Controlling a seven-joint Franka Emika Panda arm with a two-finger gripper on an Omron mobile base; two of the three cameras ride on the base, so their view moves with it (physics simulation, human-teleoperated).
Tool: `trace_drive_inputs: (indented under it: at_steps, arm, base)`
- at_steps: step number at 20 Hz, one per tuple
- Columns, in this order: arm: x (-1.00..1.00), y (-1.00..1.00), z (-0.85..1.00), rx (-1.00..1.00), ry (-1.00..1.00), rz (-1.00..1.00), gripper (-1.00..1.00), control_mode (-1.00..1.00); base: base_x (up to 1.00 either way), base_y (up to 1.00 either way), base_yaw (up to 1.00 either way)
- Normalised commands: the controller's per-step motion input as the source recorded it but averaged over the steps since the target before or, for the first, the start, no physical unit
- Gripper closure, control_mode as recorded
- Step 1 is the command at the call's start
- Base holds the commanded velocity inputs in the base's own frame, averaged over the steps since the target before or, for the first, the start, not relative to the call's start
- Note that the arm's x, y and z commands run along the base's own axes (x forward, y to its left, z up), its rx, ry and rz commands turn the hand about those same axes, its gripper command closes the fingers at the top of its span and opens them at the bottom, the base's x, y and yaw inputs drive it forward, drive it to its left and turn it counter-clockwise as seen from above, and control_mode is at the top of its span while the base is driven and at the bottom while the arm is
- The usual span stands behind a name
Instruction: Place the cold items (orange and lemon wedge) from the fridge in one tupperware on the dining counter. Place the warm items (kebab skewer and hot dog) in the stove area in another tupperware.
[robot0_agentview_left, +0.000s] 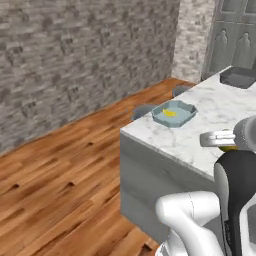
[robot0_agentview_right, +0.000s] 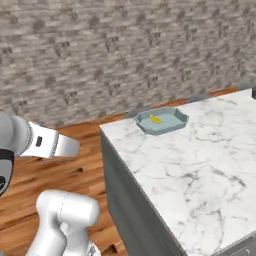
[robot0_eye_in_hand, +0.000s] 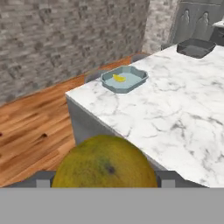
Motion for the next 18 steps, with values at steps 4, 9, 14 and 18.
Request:
trace_drive_inputs:
  at_steps: [4, 9, 14, 18]
  arm:
    - [0.00, 0.00, 0.00, 0.00, 0.00, 0.00, 1.00, 1.00]
    - [0.00, 0.00, 0.00, 0.00, 0.00, 0.00, 1.00, 1.00]
    - [0.00, 0.00, 0.00, 0.00, 0.00, 0.00, 1.00, 1.00]
    - [0.00, 0.00, 0.00, 0.00, 0.00, 0.00, 1.00, 1.00]
  base:
    - [0.68, 0.69, -0.63]
    - [0.73, 0.63, -0.65]
    - [0.78, 0.60, -0.64]
    - [0.89, 0.32, -0.55]
